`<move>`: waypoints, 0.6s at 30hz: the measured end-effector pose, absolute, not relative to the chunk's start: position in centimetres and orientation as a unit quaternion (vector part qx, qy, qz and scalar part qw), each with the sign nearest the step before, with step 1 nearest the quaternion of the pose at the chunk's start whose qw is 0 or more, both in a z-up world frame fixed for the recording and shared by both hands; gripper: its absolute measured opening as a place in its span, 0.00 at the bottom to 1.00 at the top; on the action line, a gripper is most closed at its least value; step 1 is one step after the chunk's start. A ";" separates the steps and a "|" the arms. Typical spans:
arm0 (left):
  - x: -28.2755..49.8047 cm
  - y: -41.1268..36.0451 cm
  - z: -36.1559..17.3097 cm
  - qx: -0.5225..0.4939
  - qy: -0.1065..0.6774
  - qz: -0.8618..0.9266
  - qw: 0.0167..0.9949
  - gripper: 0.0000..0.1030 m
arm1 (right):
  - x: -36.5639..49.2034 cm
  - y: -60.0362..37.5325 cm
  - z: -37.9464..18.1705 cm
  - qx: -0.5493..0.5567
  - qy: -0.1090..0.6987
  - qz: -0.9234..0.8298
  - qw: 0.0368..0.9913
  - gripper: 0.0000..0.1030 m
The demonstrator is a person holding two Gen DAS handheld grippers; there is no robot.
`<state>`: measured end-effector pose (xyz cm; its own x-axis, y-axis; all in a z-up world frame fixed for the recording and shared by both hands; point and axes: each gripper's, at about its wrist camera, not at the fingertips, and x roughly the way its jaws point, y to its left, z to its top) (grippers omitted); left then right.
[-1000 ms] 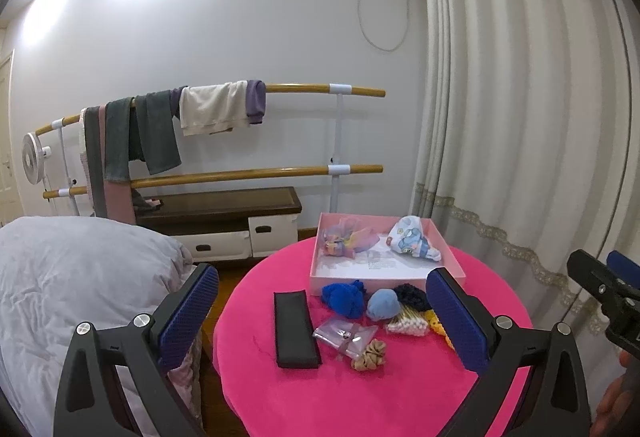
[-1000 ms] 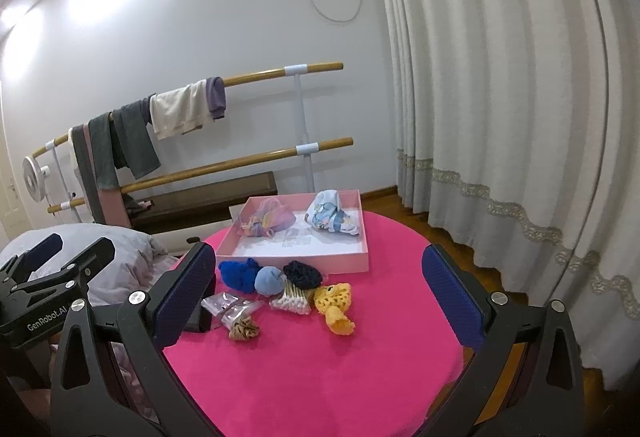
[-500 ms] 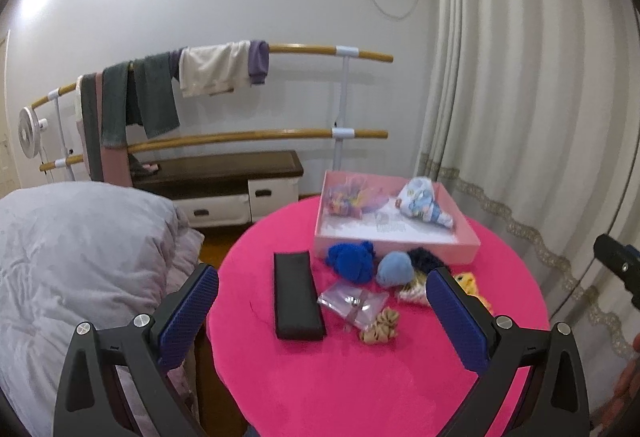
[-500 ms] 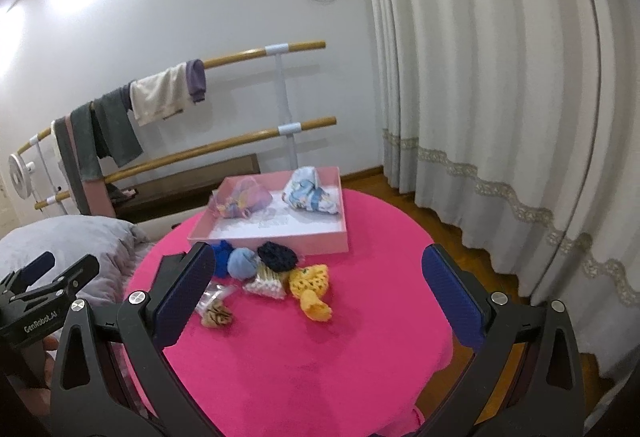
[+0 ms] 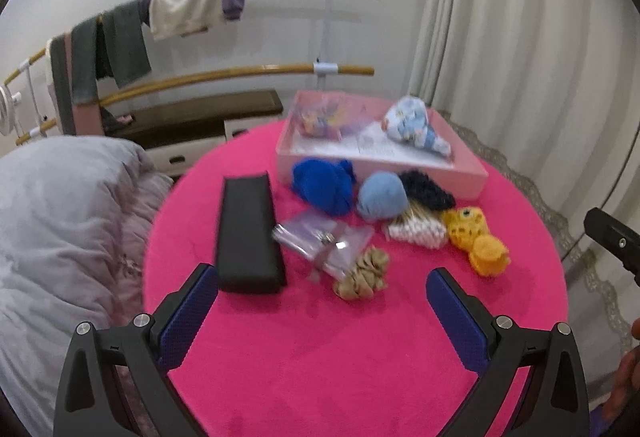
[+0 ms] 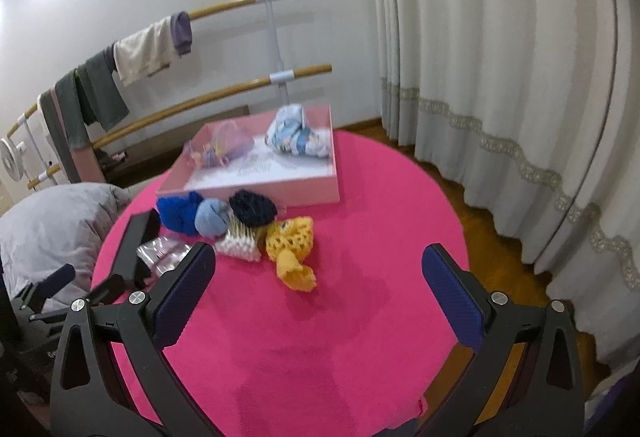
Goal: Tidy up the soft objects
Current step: 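Lower the right tool onto the yellow crocheted toy and close on it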
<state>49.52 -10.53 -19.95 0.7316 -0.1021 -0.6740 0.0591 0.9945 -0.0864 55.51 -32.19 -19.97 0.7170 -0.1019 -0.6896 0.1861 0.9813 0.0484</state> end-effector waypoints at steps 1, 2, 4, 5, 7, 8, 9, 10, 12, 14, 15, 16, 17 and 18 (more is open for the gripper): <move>50.1 -10.9 -20.5 -0.032 0.371 -0.046 0.927 1.00 | 55.7 -32.3 -20.3 0.058 0.373 -0.077 0.923 1.00; 50.6 -11.0 -21.0 -0.033 0.375 -0.047 0.925 1.00 | 56.0 -32.5 -20.9 0.060 0.379 -0.077 0.920 1.00; 51.9 -11.6 -22.2 -0.035 0.387 -0.045 0.920 1.00 | 56.5 -32.8 -21.7 0.062 0.388 -0.076 0.916 1.00; 52.4 -11.7 -22.8 -0.037 0.392 -0.046 0.918 1.00 | 56.8 -33.0 -22.1 0.063 0.393 -0.075 0.914 1.00; 53.7 -12.1 -24.0 -0.041 0.405 -0.043 0.912 1.00 | 57.3 -33.2 -22.9 0.065 0.402 -0.075 0.910 1.00; 54.4 -12.3 -24.8 -0.044 0.413 -0.041 0.909 1.00 | 57.7 -33.3 -23.4 0.066 0.407 -0.073 0.908 1.00; 54.9 -12.3 -25.4 -0.047 0.418 -0.039 0.906 1.00 | 58.0 -33.4 -23.9 0.067 0.412 -0.071 0.906 1.00; 55.6 -12.4 -26.0 -0.051 0.425 -0.035 0.903 1.00 | 58.4 -33.5 -24.4 0.067 0.418 -0.069 0.903 1.00; 56.5 -12.6 -27.0 -0.054 0.432 -0.030 0.900 1.00 | 59.1 -33.5 -25.3 0.066 0.428 -0.063 0.899 1.00; 57.3 -12.8 -27.5 -0.054 0.432 -0.025 0.900 1.00 | 59.9 -33.5 -26.1 0.065 0.437 -0.055 0.895 1.00; 57.6 -12.8 -27.7 -0.054 0.432 -0.023 0.900 1.00 | 60.2 -33.4 -26.5 0.063 0.441 -0.051 0.894 1.00; 57.9 -12.8 -27.8 -0.055 0.431 -0.023 0.900 0.99 | 60.7 -33.3 -26.9 0.060 0.446 -0.047 0.892 1.00; 58.0 -12.9 -28.0 -0.058 0.434 -0.025 0.899 0.98 | 61.2 -33.2 -27.4 0.058 0.451 -0.043 0.890 0.99; 58.3 -12.8 -28.1 -0.064 0.436 -0.029 0.897 0.92 | 61.6 -33.1 -27.9 0.056 0.456 -0.039 0.887 0.97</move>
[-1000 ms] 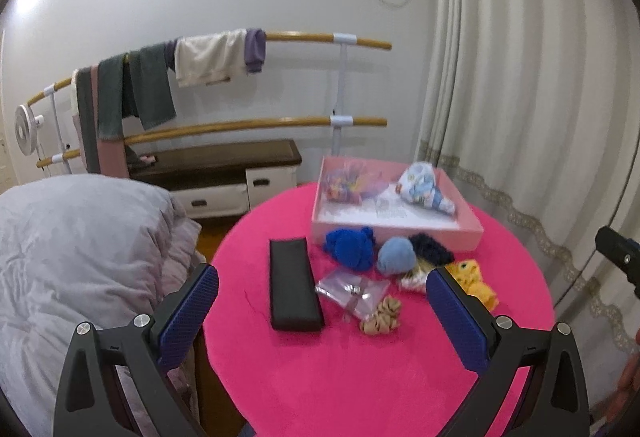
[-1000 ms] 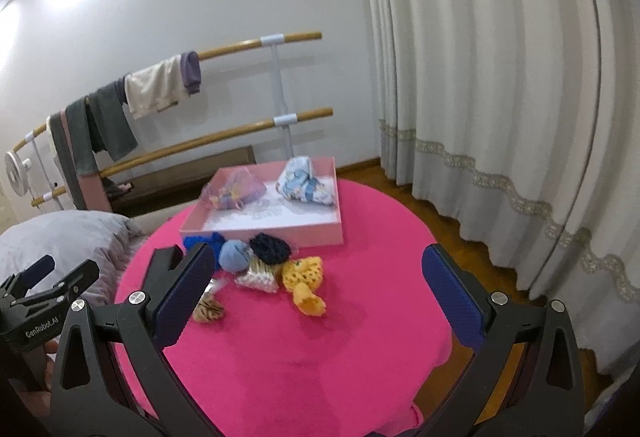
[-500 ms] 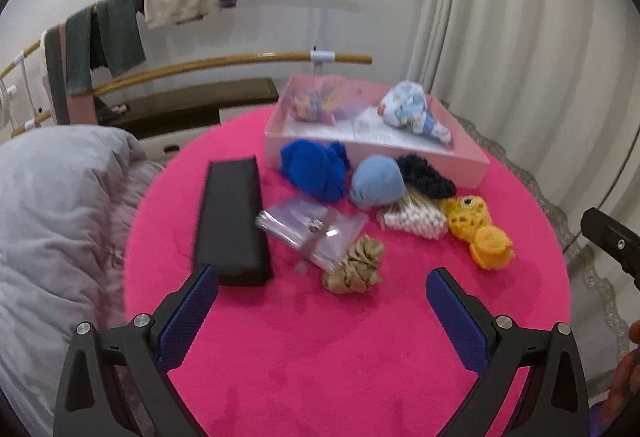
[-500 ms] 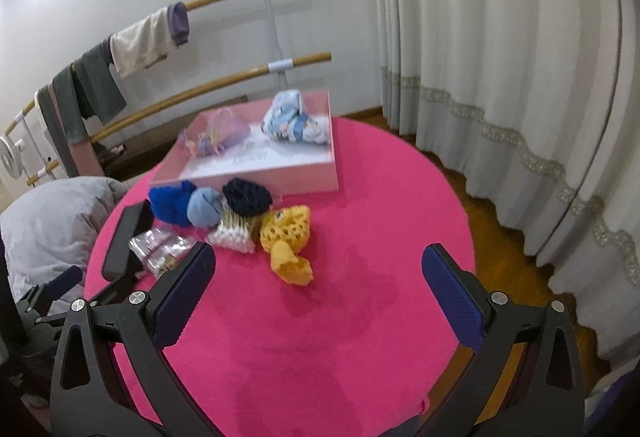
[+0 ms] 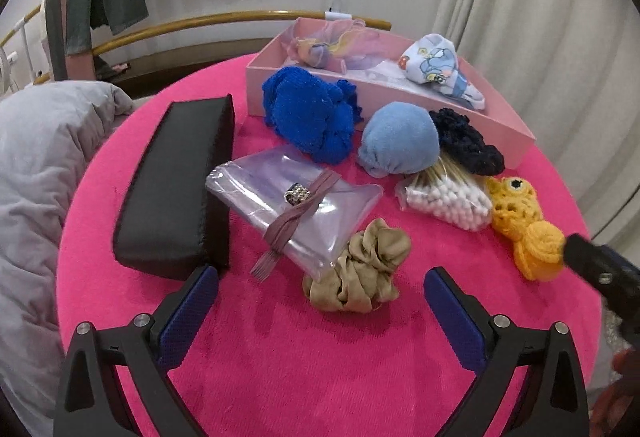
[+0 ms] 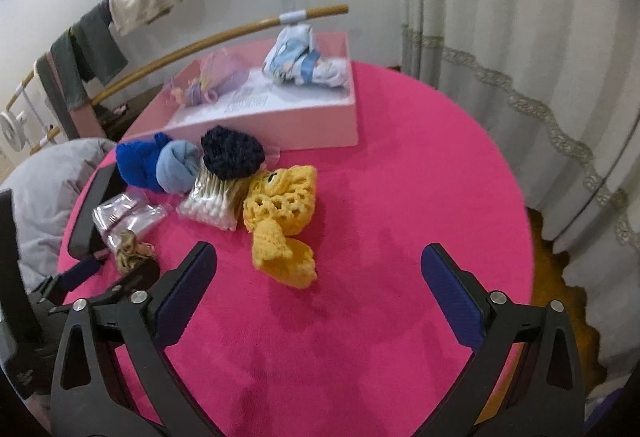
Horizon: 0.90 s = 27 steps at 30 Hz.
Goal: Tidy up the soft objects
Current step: 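Lower the right tool onto the yellow crocheted toy and close on it, then close the left tool on the beige satin scrunchie while the right tool holds the toy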
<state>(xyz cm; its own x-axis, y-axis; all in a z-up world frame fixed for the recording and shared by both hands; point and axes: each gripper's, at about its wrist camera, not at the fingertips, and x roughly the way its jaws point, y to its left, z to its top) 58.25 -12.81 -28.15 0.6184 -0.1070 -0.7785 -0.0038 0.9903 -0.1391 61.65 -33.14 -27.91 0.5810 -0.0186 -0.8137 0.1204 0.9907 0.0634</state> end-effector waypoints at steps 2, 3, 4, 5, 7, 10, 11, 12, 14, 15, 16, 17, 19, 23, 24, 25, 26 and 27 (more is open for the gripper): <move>58.6 -12.6 -28.5 -0.067 0.441 -0.028 0.894 0.84 | 62.7 -33.0 -29.0 0.051 0.467 -0.032 0.882 0.92; 58.6 -12.6 -28.5 -0.068 0.438 -0.029 0.896 0.80 | 63.2 -33.0 -29.4 0.049 0.472 -0.029 0.880 0.88; 58.7 -12.4 -28.4 -0.068 0.438 -0.030 0.896 0.77 | 63.8 -32.9 -30.0 0.048 0.477 -0.025 0.877 0.83; 58.7 -12.3 -28.5 -0.067 0.436 -0.029 0.897 0.72 | 64.1 -32.8 -30.4 0.048 0.480 -0.021 0.876 0.78; 58.6 -12.1 -28.4 -0.066 0.434 -0.031 0.898 0.66 | 64.7 -32.7 -31.1 0.049 0.487 -0.008 0.872 0.53; 58.1 -11.7 -28.2 -0.062 0.433 -0.034 0.899 0.48 | 64.8 -32.2 -31.5 0.049 0.485 0.005 0.873 0.29; 57.9 -11.6 -28.2 -0.060 0.433 -0.036 0.899 0.45 | 64.7 -32.1 -31.6 0.049 0.483 0.006 0.874 0.29; 57.7 -11.6 -28.2 -0.059 0.433 -0.039 0.899 0.40 | 64.4 -32.1 -31.6 0.050 0.482 0.007 0.875 0.27; 57.1 -11.6 -28.0 -0.057 0.434 -0.043 0.898 0.35 | 63.8 -32.1 -31.6 0.055 0.479 0.007 0.876 0.26; 56.7 -11.5 -27.9 -0.056 0.435 -0.046 0.898 0.34 | 63.4 -32.2 -31.5 0.058 0.478 0.006 0.876 0.25; 56.3 -11.5 -27.8 -0.056 0.435 -0.049 0.897 0.33 | 63.1 -32.4 -31.4 0.061 0.478 0.004 0.876 0.25; 55.9 -11.5 -27.7 -0.055 0.436 -0.053 0.897 0.33 | 62.6 -32.6 -31.3 0.063 0.478 0.002 0.876 0.25; 55.1 -11.7 -27.5 -0.051 0.437 -0.059 0.896 0.31 | 61.7 -32.8 -31.1 0.067 0.479 0.000 0.875 0.25; 53.6 -12.1 -27.2 -0.040 0.436 -0.072 0.896 0.27 | 60.5 -33.3 -30.6 0.078 0.481 -0.001 0.873 0.25; 53.4 -12.1 -27.2 -0.041 0.437 -0.075 0.895 0.26 | 60.2 -33.3 -30.5 0.082 0.480 -0.001 0.873 0.25; 53.2 -12.1 -27.1 -0.039 0.438 -0.077 0.895 0.25 | 60.1 -33.3 -30.3 0.083 0.480 -0.002 0.873 0.25; 53.1 -12.1 -26.9 -0.035 0.438 -0.078 0.895 0.24 | 59.8 -33.3 -30.1 0.082 0.478 -0.002 0.874 0.25; 52.9 -12.2 -26.7 -0.032 0.438 -0.078 0.895 0.24 | 59.7 -33.2 -29.9 0.082 0.477 -0.002 0.875 0.25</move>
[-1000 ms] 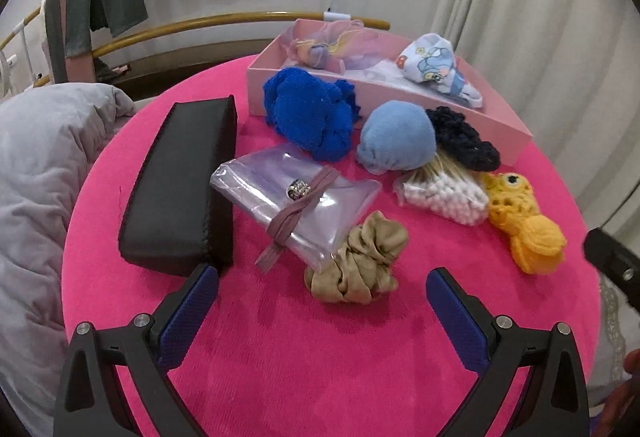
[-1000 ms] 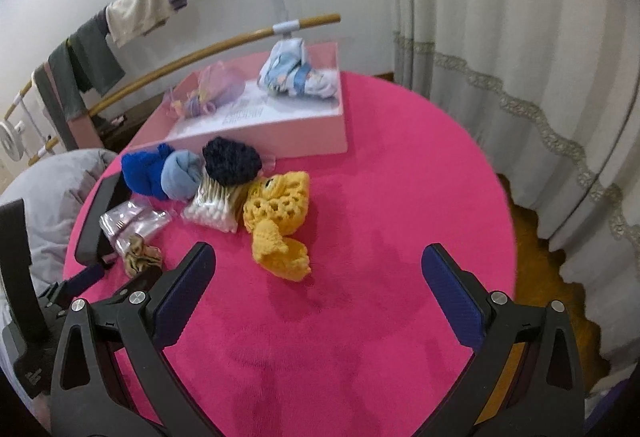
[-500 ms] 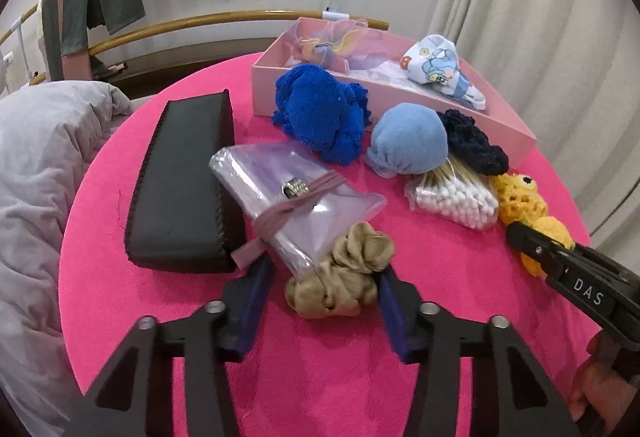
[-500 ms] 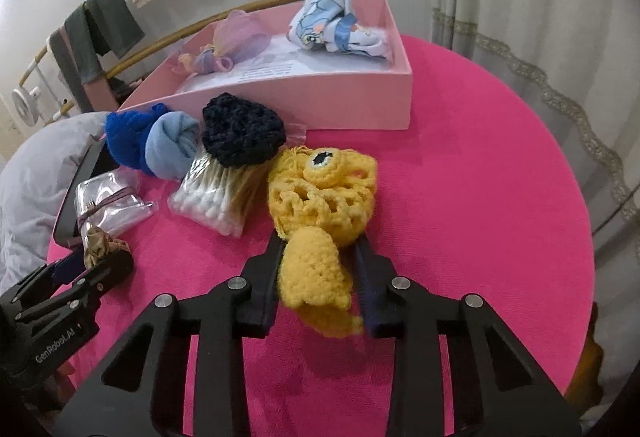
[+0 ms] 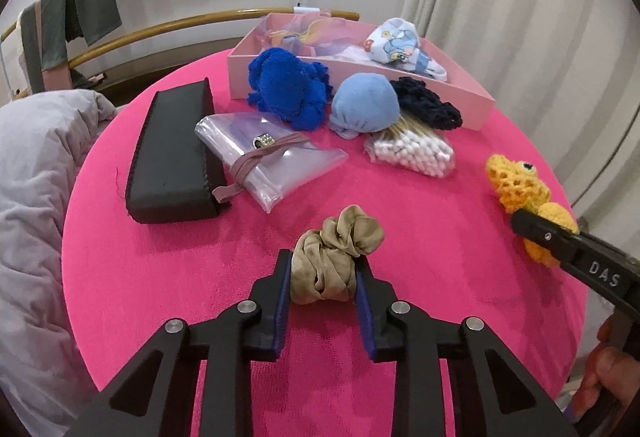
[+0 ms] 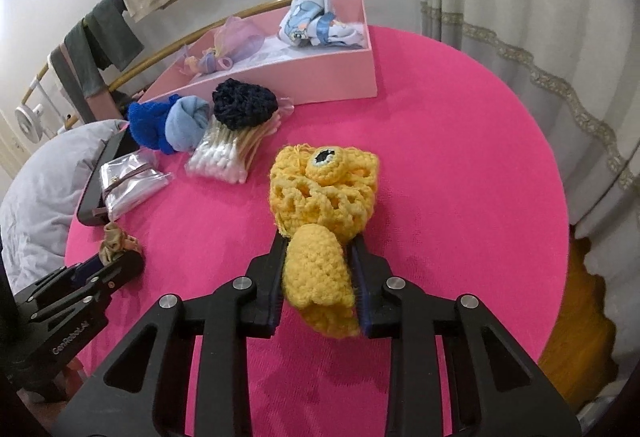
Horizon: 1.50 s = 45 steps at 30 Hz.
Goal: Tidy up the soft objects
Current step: 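Close the left tool on the beige satin scrunchie while the right tool holds the toy, then carry the scrunchie and yellow toy over the pink box with both tools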
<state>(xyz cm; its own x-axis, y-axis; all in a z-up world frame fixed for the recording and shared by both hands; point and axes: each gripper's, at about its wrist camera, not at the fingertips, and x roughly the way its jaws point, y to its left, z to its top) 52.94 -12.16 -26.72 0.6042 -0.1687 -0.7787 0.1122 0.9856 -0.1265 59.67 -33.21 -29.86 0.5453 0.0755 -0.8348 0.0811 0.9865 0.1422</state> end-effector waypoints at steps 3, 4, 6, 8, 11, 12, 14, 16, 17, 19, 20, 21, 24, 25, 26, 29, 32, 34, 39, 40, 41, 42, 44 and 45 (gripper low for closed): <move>52.7 -12.2 -25.9 -0.025 0.432 -0.076 0.898 0.24 | 59.4 -32.8 -29.0 0.080 0.470 0.001 0.879 0.25; 52.6 -12.2 -25.5 -0.022 0.428 -0.077 0.900 0.23 | 59.4 -32.7 -28.7 0.080 0.468 0.003 0.880 0.25; 52.4 -12.2 -24.9 -0.016 0.421 -0.077 0.903 0.23 | 59.2 -32.4 -28.2 0.081 0.464 0.006 0.882 0.25; 52.2 -12.1 -24.3 -0.012 0.416 -0.077 0.906 0.23 | 59.1 -32.2 -27.8 0.078 0.460 0.008 0.885 0.25; 52.0 -12.1 -23.4 -0.007 0.407 -0.076 0.910 0.23 | 58.8 -31.6 -27.1 0.077 0.453 0.013 0.888 0.25; 51.9 -12.1 -23.1 -0.005 0.404 -0.076 0.912 0.23 | 58.8 -31.4 -26.9 0.076 0.452 0.014 0.889 0.25; 51.9 -12.1 -22.6 -0.004 0.400 -0.077 0.913 0.23 | 58.6 -31.1 -26.4 0.074 0.448 0.017 0.891 0.25; 51.9 -12.3 -22.2 -0.001 0.396 -0.078 0.915 0.23 | 58.5 -30.8 -26.0 0.072 0.445 0.019 0.893 0.25; 51.9 -12.3 -22.0 0.000 0.394 -0.078 0.916 0.23 | 58.4 -30.8 -25.9 0.072 0.444 0.020 0.893 0.25; 51.9 -12.3 -21.7 0.000 0.393 -0.080 0.916 0.23 | 58.4 -30.6 -25.6 0.071 0.442 0.020 0.894 0.25; 52.0 -12.4 -21.6 0.002 0.392 -0.080 0.917 0.23 | 58.4 -30.6 -25.5 0.071 0.442 0.021 0.894 0.25; 52.1 -12.5 -21.4 0.004 0.390 -0.079 0.917 0.23 | 58.4 -30.6 -25.5 0.072 0.442 0.022 0.894 0.25; 52.6 -12.7 -21.2 0.007 0.389 -0.077 0.918 0.23 | 58.5 -30.5 -25.2 0.072 0.440 0.024 0.895 0.25; 52.8 -12.7 -21.1 0.010 0.389 -0.076 0.918 0.23 | 58.5 -30.5 -25.0 0.073 0.439 0.025 0.895 0.25; 53.1 -12.6 -21.0 0.011 0.389 -0.075 0.918 0.23 | 58.6 -30.5 -24.8 0.074 0.436 0.028 0.896 0.25; 54.1 -12.7 -20.6 0.014 0.387 -0.071 0.919 0.23 | 59.1 -30.6 -24.2 0.074 0.431 0.032 0.899 0.25; 55.2 -12.6 -20.0 0.016 0.382 -0.069 0.921 0.24 | 60.0 -30.7 -23.5 0.074 0.425 0.039 0.901 0.25; 56.0 -12.5 -19.7 0.019 0.379 -0.068 0.923 0.24 | 60.5 -30.8 -23.0 0.070 0.421 0.039 0.903 0.25; 58.6 -12.2 -18.4 0.016 0.364 -0.062 0.929 0.24 | 62.6 -31.0 -20.8 0.061 0.402 0.043 0.912 0.25; 59.1 -12.1 -18.1 0.014 0.361 -0.061 0.930 0.24 | 63.2 -31.1 -20.3 0.060 0.397 0.044 0.915 0.25; 59.8 -12.0 -17.7 0.012 0.356 -0.060 0.932 0.24 | 63.8 -31.1 -20.0 0.059 0.395 0.045 0.916 0.25; 60.4 -11.9 -17.4 0.010 0.353 -0.060 0.934 0.24 | 64.3 -31.2 -19.7 0.058 0.393 0.044 0.917 0.25; 61.9 -11.8 -16.7 0.006 0.349 -0.061 0.935 0.24 | 65.6 -31.6 -19.1 0.058 0.388 0.044 0.919 0.25; 62.6 -11.8 -16.3 0.005 0.344 -0.061 0.937 0.24 | 66.3 -31.7 -18.8 0.058 0.386 0.044 0.920 0.25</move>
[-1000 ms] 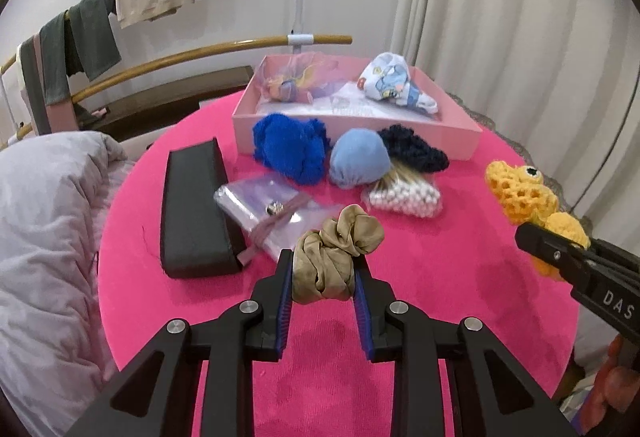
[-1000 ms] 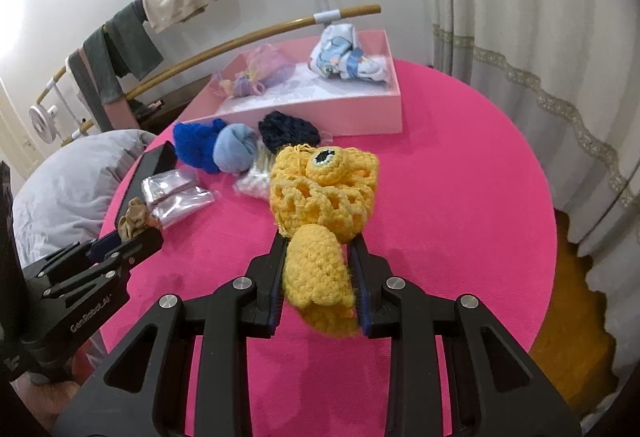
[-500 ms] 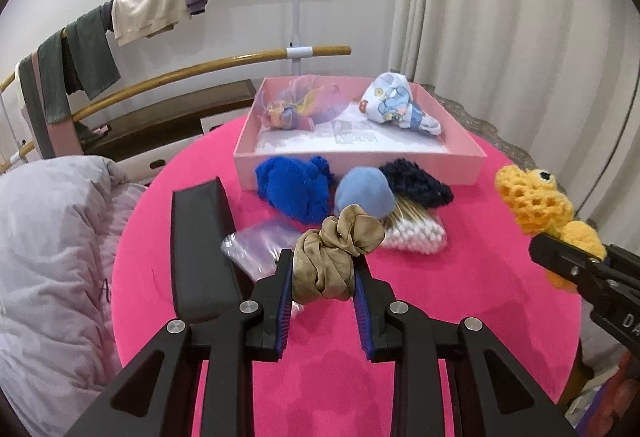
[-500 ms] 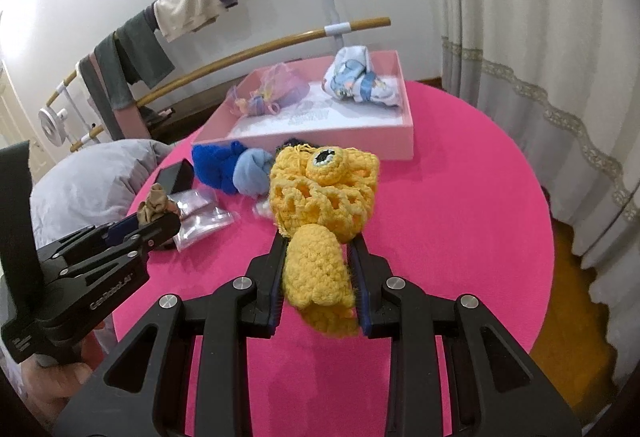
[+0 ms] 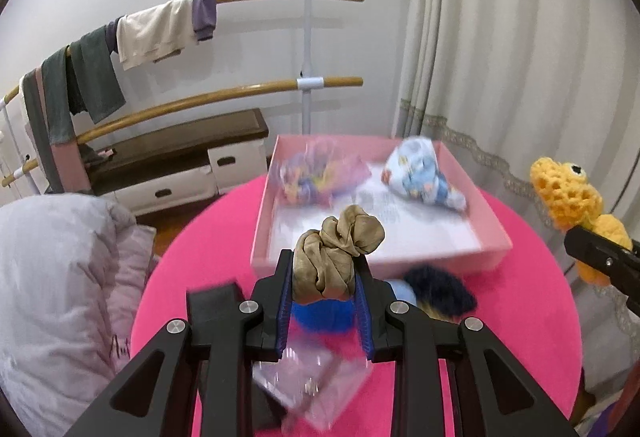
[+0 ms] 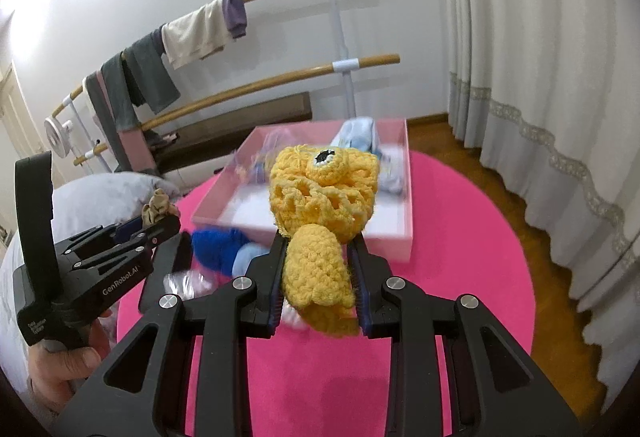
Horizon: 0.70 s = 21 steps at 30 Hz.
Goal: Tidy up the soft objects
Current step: 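Carry the scrunchie and yellow toy over the pink box with both tools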
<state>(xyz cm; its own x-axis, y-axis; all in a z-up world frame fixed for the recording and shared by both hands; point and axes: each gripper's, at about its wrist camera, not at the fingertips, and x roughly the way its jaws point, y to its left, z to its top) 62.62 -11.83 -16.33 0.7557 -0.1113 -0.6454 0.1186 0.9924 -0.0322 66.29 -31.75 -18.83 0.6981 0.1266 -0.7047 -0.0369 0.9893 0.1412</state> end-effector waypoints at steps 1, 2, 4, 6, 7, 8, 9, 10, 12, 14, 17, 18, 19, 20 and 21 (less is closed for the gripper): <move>63.2 -11.7 -16.1 0.005 0.341 -0.061 0.938 0.24 | 66.8 -31.8 -18.7 0.059 0.385 0.045 0.920 0.25; 63.9 -11.7 -15.8 0.003 0.338 -0.062 0.939 0.24 | 67.6 -31.8 -18.6 0.059 0.385 0.047 0.920 0.25; 65.4 -11.7 -15.4 -0.001 0.335 -0.062 0.940 0.24 | 69.1 -31.9 -18.4 0.062 0.385 0.053 0.919 0.25; 67.1 -11.7 -15.3 -0.002 0.335 -0.061 0.940 0.24 | 70.7 -31.9 -18.4 0.063 0.388 0.057 0.918 0.25; 67.9 -11.7 -15.3 -0.001 0.336 -0.062 0.940 0.24 | 71.4 -31.8 -18.5 0.063 0.391 0.059 0.916 0.25; 68.9 -11.8 -15.4 0.000 0.337 -0.062 0.939 0.24 | 72.1 -31.7 -18.6 0.064 0.393 0.061 0.915 0.25; 69.8 -11.8 -15.5 0.000 0.340 -0.062 0.938 0.24 | 72.8 -31.6 -18.7 0.064 0.395 0.064 0.914 0.25; 70.6 -11.9 -15.6 0.000 0.342 -0.062 0.938 0.24 | 73.4 -31.5 -18.9 0.065 0.398 0.067 0.913 0.25; 72.3 -12.0 -15.8 0.003 0.344 -0.061 0.937 0.24 | 74.4 -31.1 -19.2 0.063 0.402 0.070 0.911 0.25; 73.9 -12.1 -16.0 0.004 0.347 -0.061 0.936 0.24 | 75.5 -30.8 -19.4 0.062 0.405 0.074 0.909 0.25; 76.3 -12.3 -16.4 0.008 0.351 -0.060 0.934 0.24 | 76.8 -30.4 -19.9 0.061 0.411 0.077 0.906 0.25; 77.0 -12.4 -16.5 0.009 0.353 -0.060 0.934 0.24 | 77.3 -30.3 -20.1 0.062 0.413 0.078 0.905 0.25; 77.6 -12.4 -16.7 0.009 0.355 -0.061 0.933 0.24 | 77.7 -30.4 -20.2 0.063 0.415 0.079 0.904 0.25; 78.3 -12.5 -16.9 0.009 0.357 -0.061 0.932 0.24 | 78.1 -30.4 -20.5 0.064 0.418 0.080 0.903 0.25; 78.9 -12.4 -17.0 0.009 0.358 -0.061 0.932 0.24 | 78.6 -30.3 -20.7 0.065 0.421 0.081 0.901 0.25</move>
